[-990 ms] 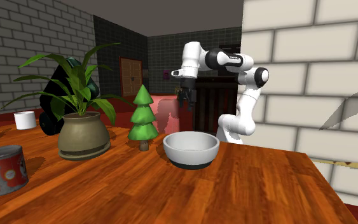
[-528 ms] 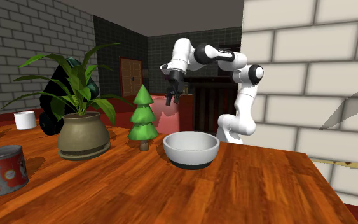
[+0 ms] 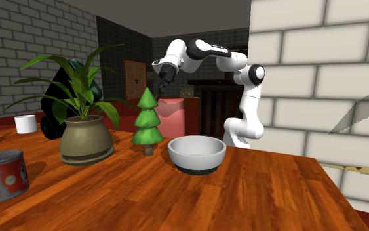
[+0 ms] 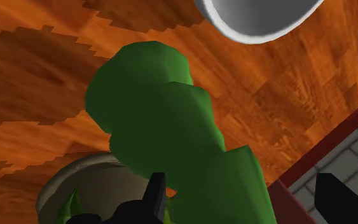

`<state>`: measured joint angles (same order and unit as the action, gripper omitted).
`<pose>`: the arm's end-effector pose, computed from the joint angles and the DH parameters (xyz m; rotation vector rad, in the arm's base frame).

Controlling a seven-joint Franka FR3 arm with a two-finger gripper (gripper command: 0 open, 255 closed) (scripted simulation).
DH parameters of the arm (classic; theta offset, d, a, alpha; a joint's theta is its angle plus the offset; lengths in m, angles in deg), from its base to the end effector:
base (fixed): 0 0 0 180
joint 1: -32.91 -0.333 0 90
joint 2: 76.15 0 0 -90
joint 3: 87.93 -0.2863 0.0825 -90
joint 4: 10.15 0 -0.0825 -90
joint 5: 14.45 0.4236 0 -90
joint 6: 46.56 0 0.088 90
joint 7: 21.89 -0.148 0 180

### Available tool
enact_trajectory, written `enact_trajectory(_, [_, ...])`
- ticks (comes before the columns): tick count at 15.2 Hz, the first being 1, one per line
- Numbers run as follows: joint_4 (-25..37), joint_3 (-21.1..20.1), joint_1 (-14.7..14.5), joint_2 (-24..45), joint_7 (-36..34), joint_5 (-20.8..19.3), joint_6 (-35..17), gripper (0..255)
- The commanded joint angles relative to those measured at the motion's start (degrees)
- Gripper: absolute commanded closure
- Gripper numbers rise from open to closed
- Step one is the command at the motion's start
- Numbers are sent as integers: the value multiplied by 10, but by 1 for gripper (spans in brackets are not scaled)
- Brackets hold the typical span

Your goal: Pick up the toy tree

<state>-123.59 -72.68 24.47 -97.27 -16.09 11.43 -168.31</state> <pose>0.5514 -0.0480 0.6129 -2.5628 0.2157 -0.7237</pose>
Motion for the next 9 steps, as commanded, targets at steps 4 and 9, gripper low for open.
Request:
enact_trajectory(4, [24,26,-16,26,35,67,-30,0])
enact_trajectory(9, [-16,27,-18,21,57,78,-61,0])
